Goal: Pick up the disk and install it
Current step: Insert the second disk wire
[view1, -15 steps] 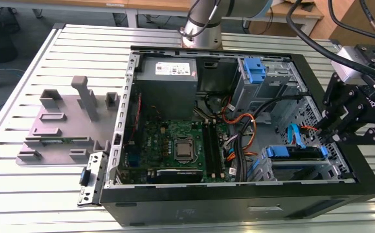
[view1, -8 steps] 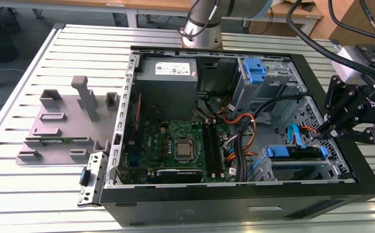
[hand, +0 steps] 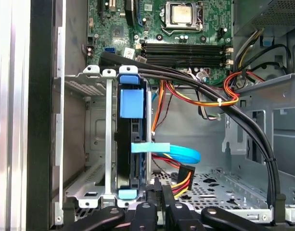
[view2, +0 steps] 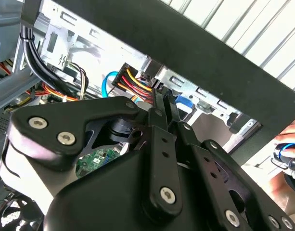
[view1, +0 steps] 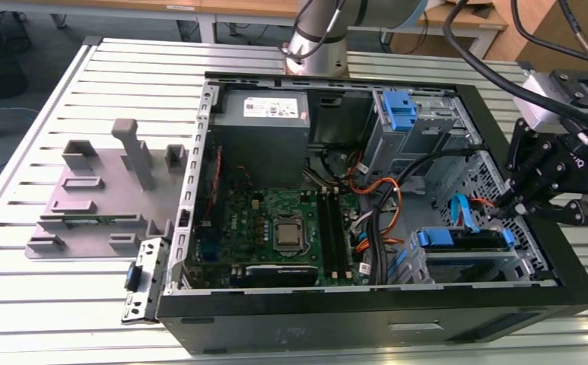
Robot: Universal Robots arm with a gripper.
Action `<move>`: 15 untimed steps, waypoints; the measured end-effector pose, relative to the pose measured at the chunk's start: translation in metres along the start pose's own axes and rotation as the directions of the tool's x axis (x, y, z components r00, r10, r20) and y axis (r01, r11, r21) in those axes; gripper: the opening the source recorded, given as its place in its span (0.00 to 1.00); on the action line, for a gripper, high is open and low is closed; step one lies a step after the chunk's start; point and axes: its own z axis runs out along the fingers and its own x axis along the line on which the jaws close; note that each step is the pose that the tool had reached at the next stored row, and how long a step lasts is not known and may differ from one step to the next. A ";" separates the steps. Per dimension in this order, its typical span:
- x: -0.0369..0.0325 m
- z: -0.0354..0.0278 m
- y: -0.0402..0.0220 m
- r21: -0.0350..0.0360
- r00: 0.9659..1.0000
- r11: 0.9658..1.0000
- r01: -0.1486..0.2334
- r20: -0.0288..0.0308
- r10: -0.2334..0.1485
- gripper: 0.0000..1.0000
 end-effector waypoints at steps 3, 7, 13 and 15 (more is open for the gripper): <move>0.0002 0.0001 0.0078 0.017 1.000 1.000 0.001 0.000 -0.001 0.16; 0.0033 0.0001 0.0113 0.025 1.000 1.000 0.001 0.000 -0.001 0.16; 0.0121 -0.0001 0.0150 0.031 1.000 1.000 0.001 0.000 -0.001 0.16; 0.0146 -0.0001 0.0163 0.032 1.000 0.999 0.001 0.000 -0.001 0.16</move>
